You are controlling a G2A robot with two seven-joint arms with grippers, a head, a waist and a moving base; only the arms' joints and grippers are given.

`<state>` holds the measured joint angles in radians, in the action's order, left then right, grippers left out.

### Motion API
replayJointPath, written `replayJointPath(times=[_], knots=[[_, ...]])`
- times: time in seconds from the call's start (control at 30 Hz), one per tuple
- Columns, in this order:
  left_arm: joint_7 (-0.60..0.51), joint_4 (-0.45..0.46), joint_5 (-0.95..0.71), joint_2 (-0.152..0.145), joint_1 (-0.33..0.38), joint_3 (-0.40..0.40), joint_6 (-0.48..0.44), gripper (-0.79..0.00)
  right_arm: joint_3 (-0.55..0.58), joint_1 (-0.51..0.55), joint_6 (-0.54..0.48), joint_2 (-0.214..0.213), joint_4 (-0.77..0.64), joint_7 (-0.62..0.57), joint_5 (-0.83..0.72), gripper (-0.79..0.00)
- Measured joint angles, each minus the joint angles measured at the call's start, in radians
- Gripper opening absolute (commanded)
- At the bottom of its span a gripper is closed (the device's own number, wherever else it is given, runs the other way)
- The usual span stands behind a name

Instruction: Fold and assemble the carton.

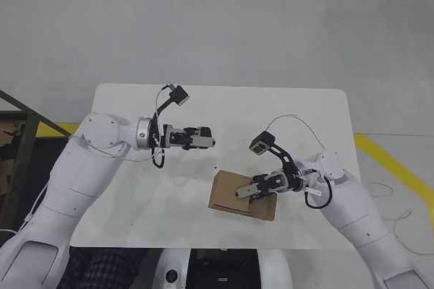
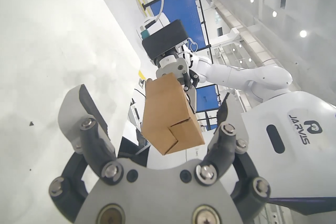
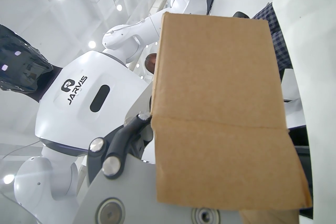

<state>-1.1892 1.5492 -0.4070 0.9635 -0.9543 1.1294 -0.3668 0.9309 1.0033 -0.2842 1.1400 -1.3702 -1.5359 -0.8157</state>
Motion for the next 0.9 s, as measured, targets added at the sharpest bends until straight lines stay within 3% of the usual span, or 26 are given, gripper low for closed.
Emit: replayJointPath(times=[0.3, 0.73, 0.9], knots=[[0.130, 0.021, 0.127, -0.008, -0.059, 0.063, -0.185, 0.000, -0.027, -0.066, 0.000, -0.013, 0.072, 0.000, -0.029, -0.785], [0.166, 0.033, 0.153, -0.007, -0.066, 0.068, -0.205, 0.000, -0.033, -0.056, 0.022, -0.012, 0.049, 0.038, 0.002, -0.785], [0.224, 0.009, 0.207, -0.007, -0.081, 0.087, -0.430, 0.000, -0.055, -0.095, 0.041, 0.003, 0.109, 0.000, -0.037, -0.785]])
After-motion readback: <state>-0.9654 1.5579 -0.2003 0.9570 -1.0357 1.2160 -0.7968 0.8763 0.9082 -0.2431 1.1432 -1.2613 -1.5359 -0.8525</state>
